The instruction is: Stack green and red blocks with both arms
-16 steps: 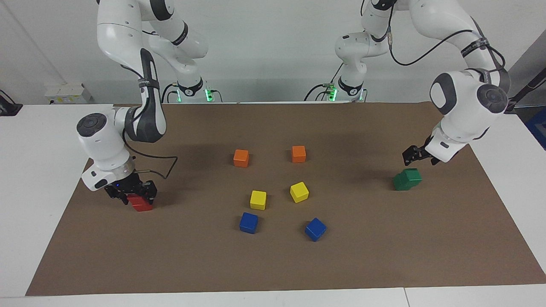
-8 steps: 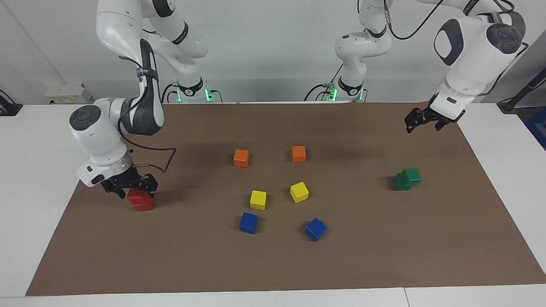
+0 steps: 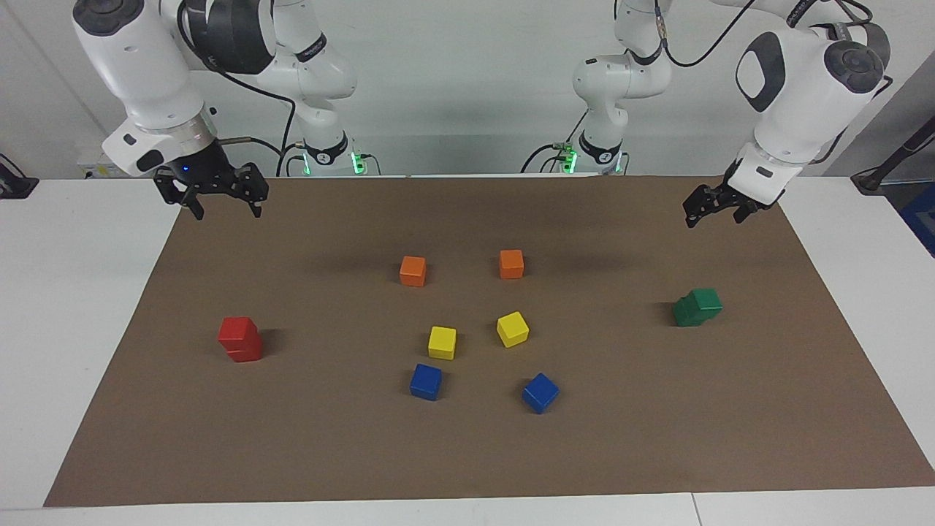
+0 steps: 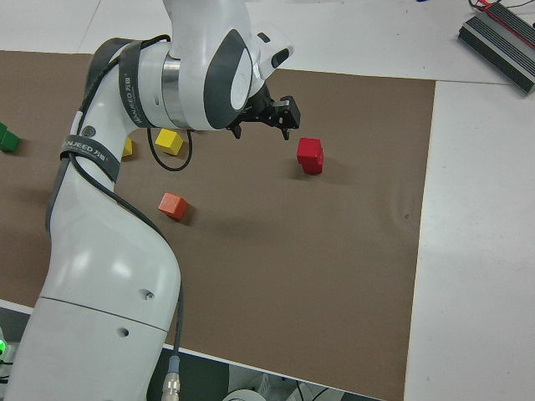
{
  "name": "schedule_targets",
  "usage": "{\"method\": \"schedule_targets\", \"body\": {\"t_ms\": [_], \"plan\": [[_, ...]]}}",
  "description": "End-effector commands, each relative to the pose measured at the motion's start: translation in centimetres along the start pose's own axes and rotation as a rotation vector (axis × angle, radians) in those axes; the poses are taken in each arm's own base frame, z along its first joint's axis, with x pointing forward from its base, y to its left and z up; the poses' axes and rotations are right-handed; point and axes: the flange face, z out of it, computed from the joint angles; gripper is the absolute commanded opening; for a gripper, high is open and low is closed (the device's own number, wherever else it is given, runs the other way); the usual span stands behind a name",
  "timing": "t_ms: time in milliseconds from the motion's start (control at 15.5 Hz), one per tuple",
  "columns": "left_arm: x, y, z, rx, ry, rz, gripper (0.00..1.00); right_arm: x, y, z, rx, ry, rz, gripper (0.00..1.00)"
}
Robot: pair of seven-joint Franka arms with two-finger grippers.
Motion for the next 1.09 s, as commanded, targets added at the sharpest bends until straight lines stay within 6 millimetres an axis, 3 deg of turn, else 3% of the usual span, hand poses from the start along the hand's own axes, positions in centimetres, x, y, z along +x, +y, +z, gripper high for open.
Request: {"method": "schedule_targets", "body": {"t_ms": [0,450,772,1030], "plan": [[-0.3,-0.1,0.1,-0.012,0.010,-0.016,1.00,0.1,0.3,0.2,0.010,-0.014,-0.016,1.00],[-0.5,0.2,-0.3,-0.013,-0.005,-0.013,1.00,-0.5,0.2,0.7,0.018,-0.064,-0.016,1.00],[-0.8,1.3,-2.0,-0.010,-0.001,0.005,1.00,-0.6,0.8,0.8,0.022,-0.070,-0.007,1.00],[-0.9,0.9,-3.7,-0.011,0.004,0.000,1.00,-0.6,0.8,0.9,0.020,-0.074,-0.006,1.00]]}}
